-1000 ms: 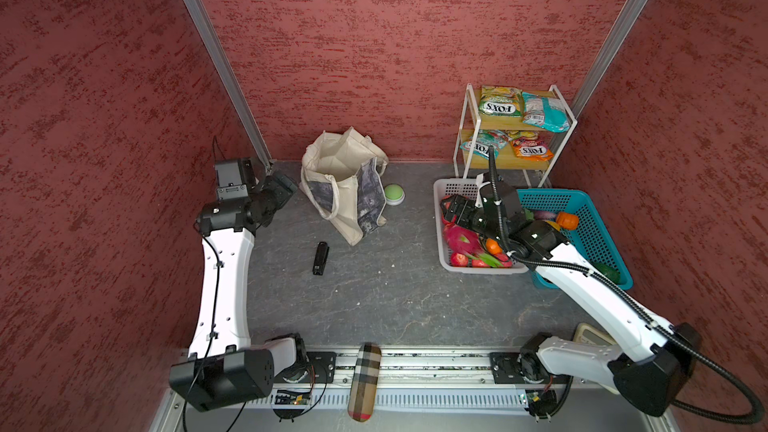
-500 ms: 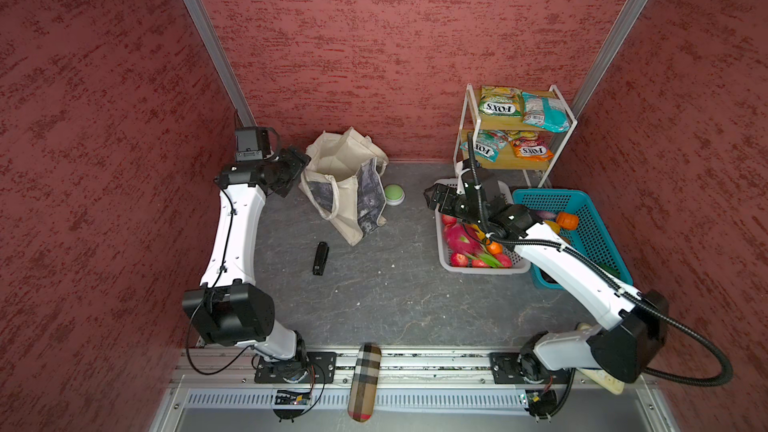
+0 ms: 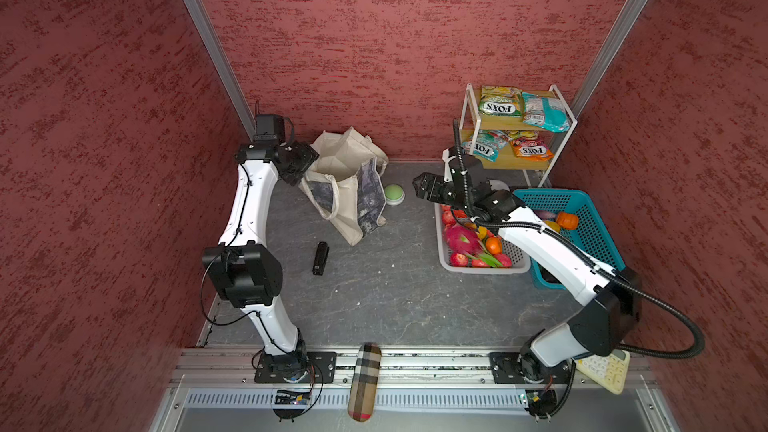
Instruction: Place the food into the grocery bag and tie it
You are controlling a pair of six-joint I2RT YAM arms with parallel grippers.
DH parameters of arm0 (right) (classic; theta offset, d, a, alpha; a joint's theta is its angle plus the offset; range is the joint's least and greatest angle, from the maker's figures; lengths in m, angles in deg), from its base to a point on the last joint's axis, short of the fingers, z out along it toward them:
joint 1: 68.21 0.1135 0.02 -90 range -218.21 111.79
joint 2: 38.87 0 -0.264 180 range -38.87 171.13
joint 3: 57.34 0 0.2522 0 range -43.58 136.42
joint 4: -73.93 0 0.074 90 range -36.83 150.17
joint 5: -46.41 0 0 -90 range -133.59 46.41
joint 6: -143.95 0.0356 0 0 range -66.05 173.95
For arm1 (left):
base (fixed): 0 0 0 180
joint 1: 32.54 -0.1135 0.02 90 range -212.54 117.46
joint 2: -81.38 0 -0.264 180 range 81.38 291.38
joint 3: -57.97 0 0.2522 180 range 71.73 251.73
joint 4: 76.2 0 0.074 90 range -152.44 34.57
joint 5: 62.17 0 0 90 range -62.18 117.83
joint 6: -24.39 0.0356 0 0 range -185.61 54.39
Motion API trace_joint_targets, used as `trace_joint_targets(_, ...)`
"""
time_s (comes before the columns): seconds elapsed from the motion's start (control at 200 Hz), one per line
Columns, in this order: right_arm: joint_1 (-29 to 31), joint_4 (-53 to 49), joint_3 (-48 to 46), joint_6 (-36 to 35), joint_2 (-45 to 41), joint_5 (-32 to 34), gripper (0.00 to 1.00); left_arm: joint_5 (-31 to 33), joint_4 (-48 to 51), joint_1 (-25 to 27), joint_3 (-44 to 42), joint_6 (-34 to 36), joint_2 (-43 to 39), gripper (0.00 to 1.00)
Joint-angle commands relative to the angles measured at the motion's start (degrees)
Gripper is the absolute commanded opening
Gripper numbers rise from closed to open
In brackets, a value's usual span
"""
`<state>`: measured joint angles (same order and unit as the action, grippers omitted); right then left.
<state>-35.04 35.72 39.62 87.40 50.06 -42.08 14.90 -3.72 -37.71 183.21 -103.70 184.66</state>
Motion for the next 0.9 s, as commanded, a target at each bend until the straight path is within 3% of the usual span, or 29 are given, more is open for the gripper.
trace_joint_targets(0.0,0.14,1.79,1.92,-1.44,1.24,-0.49,0.94,2.36,2.88,0.16,2.42,3.35,0.92,0.68)
trace_joint_targets(0.095,0.14,2.05,3.87,-2.30,3.65,-1.10,0.93,0.25,3.85,0.07,4.61,4.11,3.18,0.58)
trace_joint_targets(0.386,-0.02,-1.84,13.74,-3.09,10.69,-2.50,0.93,-3.42,2.83,-0.43,7.82,4.29,8.36,0.46)
trace_joint_targets(0.767,-0.22,-3.15,13.42,-2.28,8.15,0.03,0.93,-6.69,4.98,-0.47,13.59,7.95,11.15,0.00)
trace_joint_targets(0.892,-0.20,-3.15,12.41,-1.33,6.18,0.71,0.93,-10.49,5.87,0.51,18.24,9.36,11.80,0.00)
